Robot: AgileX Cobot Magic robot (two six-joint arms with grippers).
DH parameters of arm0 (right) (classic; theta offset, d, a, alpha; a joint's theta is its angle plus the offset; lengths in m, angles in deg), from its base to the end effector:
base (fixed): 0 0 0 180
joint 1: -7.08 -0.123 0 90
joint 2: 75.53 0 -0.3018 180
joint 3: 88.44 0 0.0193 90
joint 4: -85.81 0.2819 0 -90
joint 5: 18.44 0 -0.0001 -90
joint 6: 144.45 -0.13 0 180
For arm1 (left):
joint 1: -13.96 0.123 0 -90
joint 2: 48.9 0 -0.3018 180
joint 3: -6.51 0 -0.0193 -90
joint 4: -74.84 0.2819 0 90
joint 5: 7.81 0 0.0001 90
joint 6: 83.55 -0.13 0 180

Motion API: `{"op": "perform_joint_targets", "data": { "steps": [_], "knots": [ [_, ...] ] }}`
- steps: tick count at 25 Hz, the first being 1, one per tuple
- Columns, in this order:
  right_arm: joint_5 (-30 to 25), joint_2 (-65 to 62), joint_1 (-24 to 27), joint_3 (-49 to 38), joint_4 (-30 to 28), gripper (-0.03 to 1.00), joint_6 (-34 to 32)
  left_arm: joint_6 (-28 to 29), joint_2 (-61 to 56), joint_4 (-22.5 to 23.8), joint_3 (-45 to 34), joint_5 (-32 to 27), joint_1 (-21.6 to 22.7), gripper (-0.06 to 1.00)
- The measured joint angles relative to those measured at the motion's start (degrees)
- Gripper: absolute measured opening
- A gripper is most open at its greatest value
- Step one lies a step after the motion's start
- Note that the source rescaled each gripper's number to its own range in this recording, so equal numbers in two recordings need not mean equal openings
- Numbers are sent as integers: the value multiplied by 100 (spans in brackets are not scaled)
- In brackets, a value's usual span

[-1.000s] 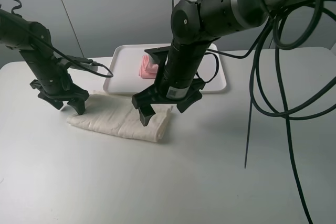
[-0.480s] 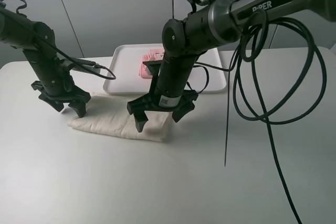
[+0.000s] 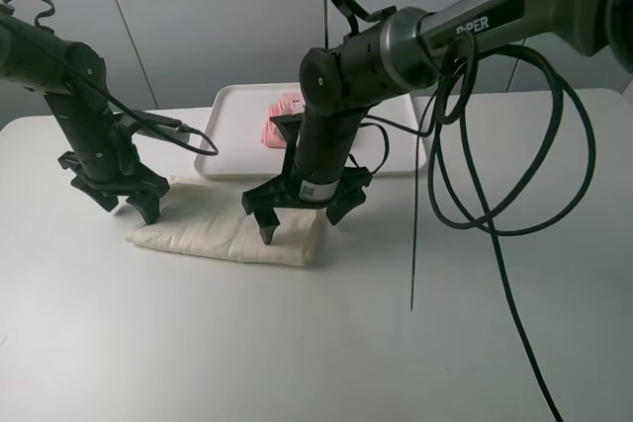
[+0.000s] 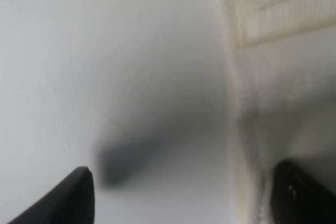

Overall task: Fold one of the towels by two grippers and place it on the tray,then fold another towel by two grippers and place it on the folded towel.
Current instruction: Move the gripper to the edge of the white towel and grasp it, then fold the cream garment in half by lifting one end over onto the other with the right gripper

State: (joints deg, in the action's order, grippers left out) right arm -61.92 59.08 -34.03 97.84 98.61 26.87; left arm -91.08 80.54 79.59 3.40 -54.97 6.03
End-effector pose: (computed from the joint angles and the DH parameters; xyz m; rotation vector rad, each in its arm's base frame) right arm 0.3372 0.3206 0.0512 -0.6308 2.9996 0.3223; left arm 0.4104 -0.0492 0.0499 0.5088 3.0933 0.0955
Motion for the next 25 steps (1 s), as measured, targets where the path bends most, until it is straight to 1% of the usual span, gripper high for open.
{"op": "perform_joint_targets", "data": {
  "steps": [6,8,13,17,19,22,23,24,25],
  "knots": [
    [-30,114,0,40,3,100,59,0,0,18,0,0,0,88],
    [-30,114,0,40,3,96,71,11,0,29,0,0,0,88],
    [-6,147,0,40,3,65,92,19,0,42,0,11,0,88],
    [31,160,0,40,3,50,92,28,0,42,0,22,0,88],
    [73,173,0,40,14,40,116,28,0,42,0,22,0,88],
    [135,185,0,40,55,17,226,28,0,46,0,33,-9,88],
    [173,195,0,40,95,7,264,28,0,55,0,33,-9,88],
    [190,193,0,40,110,4,302,28,0,55,0,41,-9,88],
    [221,193,0,40,118,4,328,28,0,59,0,41,-9,88]
  ]
}}
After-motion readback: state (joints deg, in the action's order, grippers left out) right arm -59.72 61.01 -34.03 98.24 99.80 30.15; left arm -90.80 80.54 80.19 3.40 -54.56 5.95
